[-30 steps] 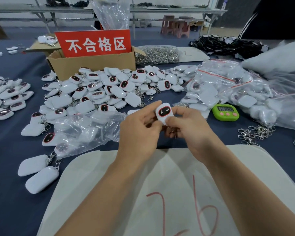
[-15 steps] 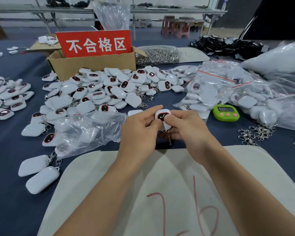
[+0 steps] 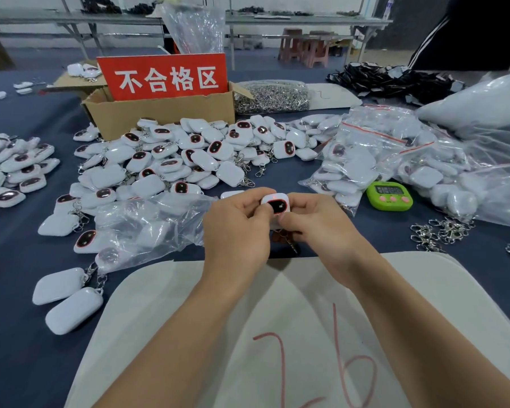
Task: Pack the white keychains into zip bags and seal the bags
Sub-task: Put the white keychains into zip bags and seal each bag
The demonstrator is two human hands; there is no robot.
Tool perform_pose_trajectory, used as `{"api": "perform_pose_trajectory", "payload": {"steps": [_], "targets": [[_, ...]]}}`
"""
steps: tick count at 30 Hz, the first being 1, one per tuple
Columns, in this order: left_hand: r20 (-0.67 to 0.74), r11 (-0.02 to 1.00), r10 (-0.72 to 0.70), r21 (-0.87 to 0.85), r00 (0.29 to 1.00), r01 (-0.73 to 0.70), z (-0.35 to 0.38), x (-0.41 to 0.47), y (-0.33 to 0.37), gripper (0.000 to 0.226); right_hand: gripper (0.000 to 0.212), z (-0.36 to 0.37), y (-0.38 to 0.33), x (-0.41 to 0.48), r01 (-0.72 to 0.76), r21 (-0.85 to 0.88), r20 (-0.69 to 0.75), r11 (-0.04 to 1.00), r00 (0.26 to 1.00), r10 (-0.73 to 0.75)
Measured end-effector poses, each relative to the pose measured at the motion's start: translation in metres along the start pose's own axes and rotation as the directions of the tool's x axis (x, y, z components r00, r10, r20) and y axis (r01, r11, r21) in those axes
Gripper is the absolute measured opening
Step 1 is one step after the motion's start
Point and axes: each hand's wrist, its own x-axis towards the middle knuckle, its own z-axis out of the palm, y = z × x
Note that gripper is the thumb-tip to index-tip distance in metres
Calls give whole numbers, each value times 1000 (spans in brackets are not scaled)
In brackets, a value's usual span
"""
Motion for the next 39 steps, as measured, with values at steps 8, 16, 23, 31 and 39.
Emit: {"api": "perform_pose_trajectory", "payload": {"steps": [8,16,23,31,39], "targets": [[37,812,314,507,949,-288,-21,-7,16,72,19,-1,4,6,-41,-107,-262,993,965,11],[235,500,-104,852,966,-154,-97,22,-12,91,11,8,9,7,-37,-235,-288,971,957,-34],[194,712,39,683,980,-164,-75,19,-15,99,11,26,4,9,61,-149,-192,987,977,-89],[172,804,175,543,969,-242,-51,12,-13,90,37,31,-13,8,249,-309,10,918,966,-258],[-97,958,195,232,976,-168,-54,18,-18,84,23,37,-37,28,326,-60,-346,943,880,-326]]}}
